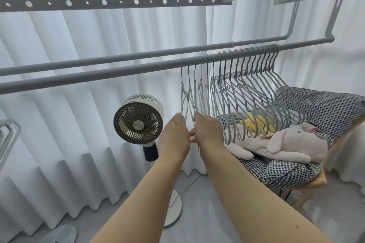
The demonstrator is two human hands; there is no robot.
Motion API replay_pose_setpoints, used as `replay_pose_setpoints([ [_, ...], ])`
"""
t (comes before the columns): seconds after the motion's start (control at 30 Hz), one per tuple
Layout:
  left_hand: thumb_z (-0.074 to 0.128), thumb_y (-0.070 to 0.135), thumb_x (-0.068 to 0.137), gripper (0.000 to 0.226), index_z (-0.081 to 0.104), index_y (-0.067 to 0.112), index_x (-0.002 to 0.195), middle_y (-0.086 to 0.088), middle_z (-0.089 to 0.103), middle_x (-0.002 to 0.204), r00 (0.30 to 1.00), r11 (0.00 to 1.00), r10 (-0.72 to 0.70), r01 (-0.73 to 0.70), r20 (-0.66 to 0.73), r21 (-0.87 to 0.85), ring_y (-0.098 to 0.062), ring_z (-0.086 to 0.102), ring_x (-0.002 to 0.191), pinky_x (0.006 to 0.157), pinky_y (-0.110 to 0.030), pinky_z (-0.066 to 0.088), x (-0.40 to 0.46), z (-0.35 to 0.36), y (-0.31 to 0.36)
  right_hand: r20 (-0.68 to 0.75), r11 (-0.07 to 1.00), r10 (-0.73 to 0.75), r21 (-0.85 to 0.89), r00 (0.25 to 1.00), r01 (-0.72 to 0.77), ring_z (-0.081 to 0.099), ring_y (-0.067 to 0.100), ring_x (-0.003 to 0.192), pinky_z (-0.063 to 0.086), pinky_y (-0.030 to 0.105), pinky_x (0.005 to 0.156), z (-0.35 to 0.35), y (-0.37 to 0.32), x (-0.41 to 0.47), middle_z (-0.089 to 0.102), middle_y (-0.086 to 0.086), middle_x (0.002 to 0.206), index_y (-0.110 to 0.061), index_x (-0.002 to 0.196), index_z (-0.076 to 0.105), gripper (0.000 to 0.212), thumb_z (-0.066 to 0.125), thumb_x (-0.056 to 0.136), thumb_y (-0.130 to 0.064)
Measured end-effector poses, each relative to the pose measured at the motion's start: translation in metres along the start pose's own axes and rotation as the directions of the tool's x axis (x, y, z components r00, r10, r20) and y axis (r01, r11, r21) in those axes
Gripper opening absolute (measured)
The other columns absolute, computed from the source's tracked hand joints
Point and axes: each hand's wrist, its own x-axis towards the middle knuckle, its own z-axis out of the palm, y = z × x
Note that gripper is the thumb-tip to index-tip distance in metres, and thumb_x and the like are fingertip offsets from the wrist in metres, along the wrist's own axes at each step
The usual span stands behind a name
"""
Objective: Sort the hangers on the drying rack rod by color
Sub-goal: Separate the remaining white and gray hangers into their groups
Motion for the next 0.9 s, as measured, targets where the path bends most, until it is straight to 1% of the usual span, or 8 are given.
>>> replay_pose_setpoints([
  [0.13, 0.025, 0.047, 0.099, 0.045, 0.053, 0.017, 0.081, -0.010, 0.069, 0.091, 0.999, 0.999, 0.024, -0.022, -0.032, 0.049, -0.035, 0.066, 0.093, 0.090, -0.052, 0.051, -0.003, -0.002, -0.002, -0.027, 0.998, -0.044, -0.037, 0.999, 0.043, 0.068, 0.029, 0.074, 0.046, 0.036, 0.073, -0.004, -0.001, -0.005, 0.066, 0.003, 0.062, -0.017, 0.064, 0.056, 0.040, 0.039, 0.095, -0.036],
  [0.2, 0.026, 0.047, 0.100, 0.044, 0.050, 0.021, 0.073, -0.008, 0.068, 0.084, 0.999, 0.999, 0.002, 0.000, -0.050, 0.041, -0.034, 0.066, 0.089, 0.092, -0.050, 0.048, -0.003, -0.004, -0.003, -0.038, 0.997, -0.063, -0.055, 0.997, 0.060, 0.069, 0.029, 0.076, 0.049, 0.039, 0.076, -0.004, 0.000, -0.007, 0.068, 0.004, 0.065, -0.018, 0.064, 0.056, 0.042, 0.038, 0.096, -0.039],
  [0.3, 0.024, 0.051, 0.099, 0.043, 0.048, 0.021, 0.080, -0.009, 0.071, 0.094, 0.999, 0.997, 0.001, 0.002, -0.044, 0.071, -0.031, 0.066, 0.095, 0.094, -0.048, 0.045, -0.005, -0.006, -0.004, -0.050, 0.992, -0.086, -0.095, 0.995, 0.081, 0.069, 0.027, 0.078, 0.051, 0.042, 0.078, -0.004, 0.002, -0.009, 0.070, 0.006, 0.074, -0.019, 0.067, 0.055, 0.041, 0.036, 0.096, -0.041],
  [0.43, 0.022, 0.051, 0.100, 0.050, 0.059, 0.018, 0.105, -0.006, 0.071, 0.099, 1.000, 0.991, 0.006, -0.003, -0.025, 0.137, -0.027, 0.063, 0.100, 0.084, -0.041, 0.042, -0.009, -0.010, -0.005, -0.056, 0.973, -0.139, -0.196, 0.989, 0.126, 0.067, 0.025, 0.078, 0.044, 0.033, 0.068, -0.006, 0.004, -0.015, 0.070, 0.007, 0.079, -0.016, 0.069, 0.056, 0.045, 0.032, 0.098, -0.042],
  [0.57, 0.019, 0.045, 0.102, 0.052, 0.057, 0.017, 0.125, -0.006, 0.068, 0.117, 1.000, 0.977, 0.023, -0.025, 0.011, 0.213, -0.027, 0.059, 0.112, 0.099, -0.047, 0.042, -0.013, -0.013, -0.006, -0.076, 0.939, -0.172, -0.315, 0.982, 0.140, 0.055, 0.018, 0.063, 0.030, 0.029, 0.054, -0.009, 0.007, -0.021, 0.060, 0.001, 0.066, -0.014, 0.069, 0.052, 0.047, 0.031, 0.099, -0.043],
  [0.67, 0.016, 0.050, 0.099, 0.058, 0.058, 0.014, 0.117, -0.007, 0.067, 0.114, 1.000, 0.981, 0.015, -0.014, -0.004, 0.195, -0.030, 0.060, 0.109, 0.097, -0.047, 0.045, -0.014, -0.015, -0.008, -0.136, 0.905, -0.222, -0.396, 0.965, 0.153, 0.044, 0.011, 0.058, 0.025, 0.029, 0.051, -0.014, 0.010, -0.027, 0.049, -0.005, 0.062, -0.021, 0.065, 0.042, 0.040, 0.033, 0.099, -0.040],
  [0.8, 0.014, 0.038, 0.104, 0.055, 0.057, 0.006, 0.116, -0.013, 0.062, 0.114, 0.998, 0.959, 0.049, -0.037, -0.034, 0.282, -0.032, 0.054, 0.108, 0.084, -0.037, 0.036, -0.016, -0.019, -0.012, -0.272, 0.907, -0.358, -0.328, 0.893, 0.264, 0.046, 0.011, 0.065, 0.027, 0.030, 0.056, -0.014, 0.011, -0.036, 0.051, -0.009, 0.067, -0.021, 0.075, 0.051, 0.027, 0.041, 0.098, -0.032],
  [0.9, 0.018, 0.047, 0.100, 0.060, 0.056, 0.007, 0.123, -0.015, 0.059, 0.122, 0.992, 0.954, 0.080, -0.050, -0.093, 0.296, -0.035, 0.049, 0.117, 0.100, -0.047, 0.038, -0.020, -0.030, -0.013, -0.304, 0.902, -0.420, -0.239, 0.855, 0.359, 0.047, 0.004, 0.065, 0.031, 0.023, 0.057, -0.006, 0.005, -0.043, 0.053, -0.010, 0.068, -0.019, 0.079, 0.055, 0.022, 0.046, 0.098, -0.027],
])
